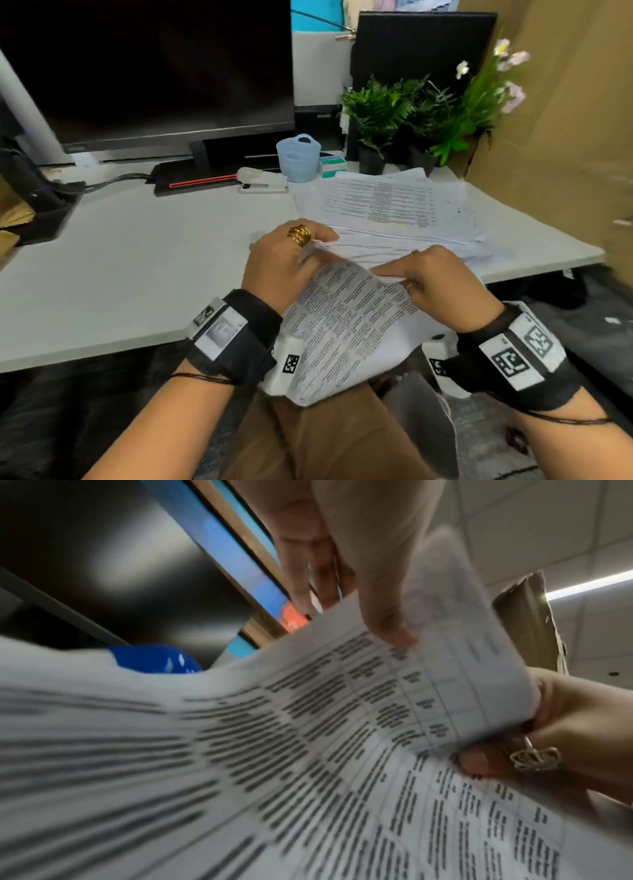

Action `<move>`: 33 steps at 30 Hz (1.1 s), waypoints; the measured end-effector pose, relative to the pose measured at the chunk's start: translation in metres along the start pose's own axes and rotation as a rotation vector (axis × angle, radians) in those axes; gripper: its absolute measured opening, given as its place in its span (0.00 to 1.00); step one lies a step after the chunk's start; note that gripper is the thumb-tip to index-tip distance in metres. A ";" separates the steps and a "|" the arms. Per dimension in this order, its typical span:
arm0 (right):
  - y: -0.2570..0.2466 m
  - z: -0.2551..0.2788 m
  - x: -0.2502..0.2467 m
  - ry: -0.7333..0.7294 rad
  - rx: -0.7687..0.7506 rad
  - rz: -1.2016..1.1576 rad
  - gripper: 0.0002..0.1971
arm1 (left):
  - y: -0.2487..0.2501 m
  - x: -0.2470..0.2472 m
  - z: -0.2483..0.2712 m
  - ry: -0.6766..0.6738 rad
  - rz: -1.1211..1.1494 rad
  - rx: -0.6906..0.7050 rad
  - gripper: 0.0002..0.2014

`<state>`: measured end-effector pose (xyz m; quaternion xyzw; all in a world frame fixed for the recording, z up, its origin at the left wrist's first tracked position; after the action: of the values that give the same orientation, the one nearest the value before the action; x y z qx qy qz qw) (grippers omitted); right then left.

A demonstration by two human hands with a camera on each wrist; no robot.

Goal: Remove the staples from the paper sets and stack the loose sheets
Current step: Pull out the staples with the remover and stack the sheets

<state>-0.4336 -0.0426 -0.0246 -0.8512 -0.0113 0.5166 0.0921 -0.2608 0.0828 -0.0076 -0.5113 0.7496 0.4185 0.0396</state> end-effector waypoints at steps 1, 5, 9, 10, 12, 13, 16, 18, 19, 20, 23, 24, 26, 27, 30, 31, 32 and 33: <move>0.011 0.015 -0.003 0.022 0.025 -0.033 0.32 | 0.000 0.015 -0.001 -0.065 -0.031 -0.001 0.10; 0.058 0.079 -0.015 0.058 0.151 -0.089 0.28 | -0.004 0.066 -0.002 -0.288 -0.096 0.022 0.22; 0.105 0.145 -0.001 -0.021 0.402 -0.206 0.26 | -0.005 0.118 -0.004 -0.424 -0.233 0.097 0.25; 0.116 0.159 0.005 -0.035 0.458 -0.242 0.24 | -0.004 0.131 -0.005 -0.451 -0.278 0.107 0.26; 0.136 0.188 0.020 -0.069 0.618 -0.325 0.24 | 0.001 0.154 -0.009 -0.526 -0.374 0.067 0.30; 0.143 0.198 0.028 -0.092 0.679 -0.335 0.23 | 0.002 0.162 -0.011 -0.562 -0.424 0.027 0.32; 0.168 0.232 0.052 -0.110 0.791 -0.274 0.17 | 0.002 0.185 -0.014 -0.645 -0.538 -0.077 0.31; 0.175 0.247 0.065 -0.109 0.848 -0.243 0.18 | 0.000 0.196 -0.011 -0.672 -0.603 -0.092 0.27; 0.177 0.251 0.071 -0.102 0.860 -0.225 0.19 | 0.000 0.200 -0.010 -0.678 -0.628 -0.093 0.27; 0.177 0.253 0.076 -0.099 0.865 -0.216 0.19 | 0.000 0.203 -0.010 -0.679 -0.648 -0.093 0.27; 0.174 0.249 0.095 -0.128 0.849 -0.218 0.18 | 0.002 0.209 -0.010 -0.667 -0.671 -0.096 0.27; 0.173 0.247 0.101 -0.159 0.853 -0.231 0.18 | 0.003 0.211 -0.011 -0.666 -0.674 -0.098 0.29; 0.172 0.241 0.116 -0.250 0.832 -0.235 0.18 | 0.004 0.217 -0.012 -0.663 -0.676 -0.101 0.30; 0.172 0.238 0.126 -0.308 0.812 -0.224 0.17 | 0.004 0.219 -0.012 -0.660 -0.675 -0.102 0.29; 0.168 0.233 0.158 -0.437 0.791 -0.133 0.19 | 0.002 0.222 -0.013 -0.645 -0.660 -0.104 0.30; 0.167 0.234 0.171 -0.484 0.797 -0.091 0.20 | 0.002 0.222 -0.013 -0.639 -0.660 -0.101 0.31; 0.164 0.235 0.183 -0.547 0.803 -0.053 0.21 | 0.002 0.222 -0.013 -0.633 -0.665 -0.094 0.33; 0.160 0.235 0.195 -0.621 0.802 -0.026 0.20 | 0.002 0.222 -0.013 -0.629 -0.674 -0.087 0.34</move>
<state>-0.5626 -0.1435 -0.3281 -0.5550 0.1505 0.7078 0.4104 -0.3628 -0.0889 -0.1064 -0.5760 0.4747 0.5483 0.3773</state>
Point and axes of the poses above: each hand's wrist, its own z-axis away from the middle knuckle, its own x-axis out of the palm, y = z × x, the point moved 3 cm from there along -z, towards the middle knuckle, and after that the axes turned 9 degrees about -x, right-handed, at the moved point
